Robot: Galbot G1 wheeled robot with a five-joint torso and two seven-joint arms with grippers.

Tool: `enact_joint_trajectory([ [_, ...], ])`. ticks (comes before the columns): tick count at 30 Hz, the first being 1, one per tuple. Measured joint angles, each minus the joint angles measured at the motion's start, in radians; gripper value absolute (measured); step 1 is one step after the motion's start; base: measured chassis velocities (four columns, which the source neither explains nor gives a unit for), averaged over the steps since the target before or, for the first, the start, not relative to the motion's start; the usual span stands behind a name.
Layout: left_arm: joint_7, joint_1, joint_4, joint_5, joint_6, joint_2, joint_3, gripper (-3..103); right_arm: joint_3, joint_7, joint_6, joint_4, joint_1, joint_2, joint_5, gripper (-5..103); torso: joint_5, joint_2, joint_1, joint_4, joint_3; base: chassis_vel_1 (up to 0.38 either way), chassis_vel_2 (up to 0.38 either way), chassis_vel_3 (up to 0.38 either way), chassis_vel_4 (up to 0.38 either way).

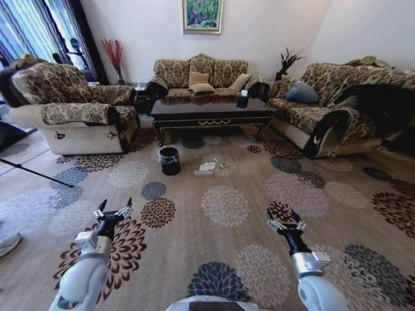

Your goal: Move to the front of the table and pick up the trash from the floor, then place it into the trash bin.

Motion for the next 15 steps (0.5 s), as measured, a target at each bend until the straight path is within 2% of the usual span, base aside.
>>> enact_joint_trajectory([
  [8,0.000,0.006,-0.003,0.004,-0.001,-0.002,0.000,100,-0.003,0.000,0.003,-0.004,0.000,-0.005,0.000,100,0.0000,-0.033,-0.012,0.0000,-0.021,0.000,0.000,0.000,0.000],
  [15,0.000,0.009,-0.015,0.016,-0.001,-0.011,0.013,100,0.006,0.002,0.003,0.013,0.011,-0.038,0.014,100,0.0000,-0.062,-0.023,0.0000,-0.039,0.000,0.000,0.000,0.000],
])
